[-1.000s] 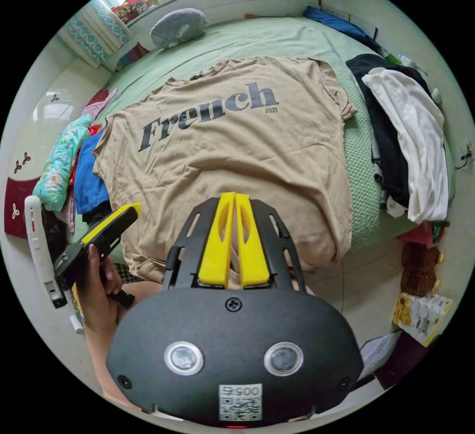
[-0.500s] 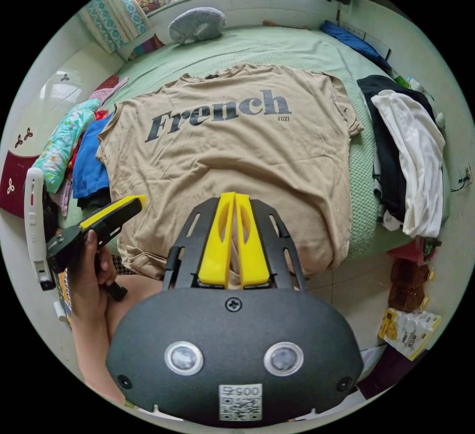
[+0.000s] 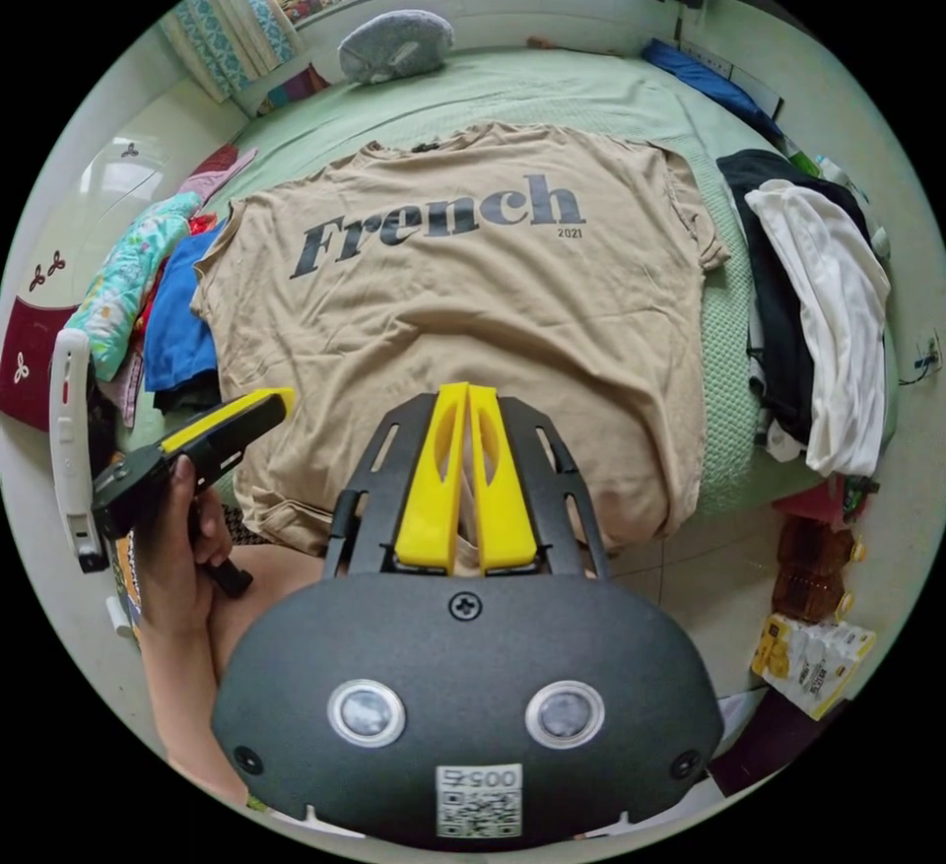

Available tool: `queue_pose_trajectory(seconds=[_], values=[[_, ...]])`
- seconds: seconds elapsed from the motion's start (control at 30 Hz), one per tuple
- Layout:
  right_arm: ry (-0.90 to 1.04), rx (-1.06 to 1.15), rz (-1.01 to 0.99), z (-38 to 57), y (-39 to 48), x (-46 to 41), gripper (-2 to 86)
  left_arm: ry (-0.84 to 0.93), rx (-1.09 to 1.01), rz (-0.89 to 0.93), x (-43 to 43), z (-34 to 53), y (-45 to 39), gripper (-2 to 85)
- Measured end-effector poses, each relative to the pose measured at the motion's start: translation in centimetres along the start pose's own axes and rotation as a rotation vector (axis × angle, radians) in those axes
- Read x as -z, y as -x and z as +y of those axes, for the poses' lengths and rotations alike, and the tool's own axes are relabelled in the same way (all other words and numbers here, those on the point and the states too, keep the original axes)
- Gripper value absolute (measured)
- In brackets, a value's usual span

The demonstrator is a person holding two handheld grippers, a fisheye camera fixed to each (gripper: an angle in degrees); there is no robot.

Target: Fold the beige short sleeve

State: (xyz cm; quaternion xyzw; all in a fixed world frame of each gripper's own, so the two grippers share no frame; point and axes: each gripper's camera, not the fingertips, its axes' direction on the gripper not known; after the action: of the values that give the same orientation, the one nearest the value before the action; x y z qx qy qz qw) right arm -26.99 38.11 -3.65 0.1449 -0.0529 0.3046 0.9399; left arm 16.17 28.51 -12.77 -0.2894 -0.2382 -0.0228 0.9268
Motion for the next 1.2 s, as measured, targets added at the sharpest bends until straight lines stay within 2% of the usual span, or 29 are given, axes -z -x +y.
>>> queue_pose_trajectory(seconds=[1.0, 1.2], values=[[-0.009, 0.063, 0.089, 0.5, 1.9, -1.4, -1.4, -0.002, 0.022, 0.089, -1.3, -0.7, 1.0, -0.2], [-0.009, 0.044, 0.070, 0.4, 1.5, -1.6, -1.4, 0.006, -0.043, 0.053, -1.4, -0.7, -0.1, -0.2]])
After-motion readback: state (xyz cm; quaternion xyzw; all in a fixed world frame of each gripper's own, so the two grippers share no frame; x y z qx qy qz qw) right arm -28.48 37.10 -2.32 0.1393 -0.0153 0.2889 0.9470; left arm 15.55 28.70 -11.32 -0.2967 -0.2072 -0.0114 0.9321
